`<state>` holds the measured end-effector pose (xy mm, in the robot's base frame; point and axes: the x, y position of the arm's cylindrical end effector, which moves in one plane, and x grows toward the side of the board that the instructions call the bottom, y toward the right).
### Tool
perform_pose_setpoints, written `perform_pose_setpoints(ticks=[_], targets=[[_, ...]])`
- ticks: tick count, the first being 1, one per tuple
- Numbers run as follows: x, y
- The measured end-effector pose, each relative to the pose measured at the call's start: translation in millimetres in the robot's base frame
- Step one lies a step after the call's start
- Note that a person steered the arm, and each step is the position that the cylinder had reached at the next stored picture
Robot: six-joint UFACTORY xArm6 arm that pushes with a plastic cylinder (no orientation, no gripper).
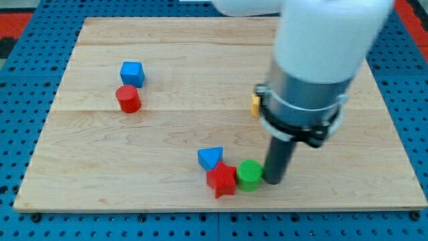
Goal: Place the green star at the top left side of hexagon
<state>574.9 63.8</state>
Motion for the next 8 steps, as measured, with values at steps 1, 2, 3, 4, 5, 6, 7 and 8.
perform_pose_setpoints(ticks=[1, 2, 3, 4, 5, 6, 7, 8], targets=[[0.0, -28.3], [0.3, 14.5], [-38.8, 113.1], [-104.0, 184.4], [-156.1, 194.4], [-189.0, 176.9], [-189.1, 114.5], [-180.0, 43.6]])
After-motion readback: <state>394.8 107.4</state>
